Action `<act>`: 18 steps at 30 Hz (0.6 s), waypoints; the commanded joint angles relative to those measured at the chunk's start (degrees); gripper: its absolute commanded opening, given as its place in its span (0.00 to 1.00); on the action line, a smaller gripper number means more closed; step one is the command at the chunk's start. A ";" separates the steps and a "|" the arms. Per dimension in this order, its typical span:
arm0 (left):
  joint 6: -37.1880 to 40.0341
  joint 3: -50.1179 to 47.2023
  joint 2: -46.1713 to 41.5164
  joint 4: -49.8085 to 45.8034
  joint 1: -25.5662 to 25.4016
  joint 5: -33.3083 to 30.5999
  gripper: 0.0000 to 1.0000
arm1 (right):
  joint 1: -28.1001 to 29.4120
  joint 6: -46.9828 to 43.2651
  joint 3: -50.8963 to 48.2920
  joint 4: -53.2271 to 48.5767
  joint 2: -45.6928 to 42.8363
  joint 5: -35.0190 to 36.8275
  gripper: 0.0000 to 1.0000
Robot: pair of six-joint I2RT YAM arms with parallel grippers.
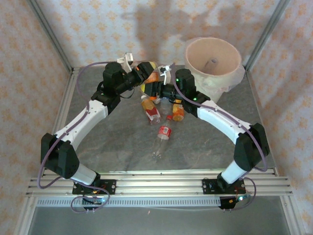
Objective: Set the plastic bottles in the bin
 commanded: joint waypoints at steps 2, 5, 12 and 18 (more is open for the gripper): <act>2.86 0.86 -2.28 -5.16 -0.60 -0.60 0.71 | -0.35 -3.42 0.70 -0.58 -2.03 4.73 0.44; 7.54 3.21 -3.68 -11.96 -0.52 -1.96 0.88 | -0.30 -5.76 0.47 -3.27 -3.03 7.42 0.44; 12.43 0.21 -12.16 -15.83 -0.32 -9.45 1.00 | -2.25 -12.32 1.01 -14.51 -6.82 13.09 0.43; 14.40 -3.85 -17.49 -21.25 -0.33 -16.66 1.00 | -6.20 -17.41 3.29 -23.25 -11.32 18.36 0.43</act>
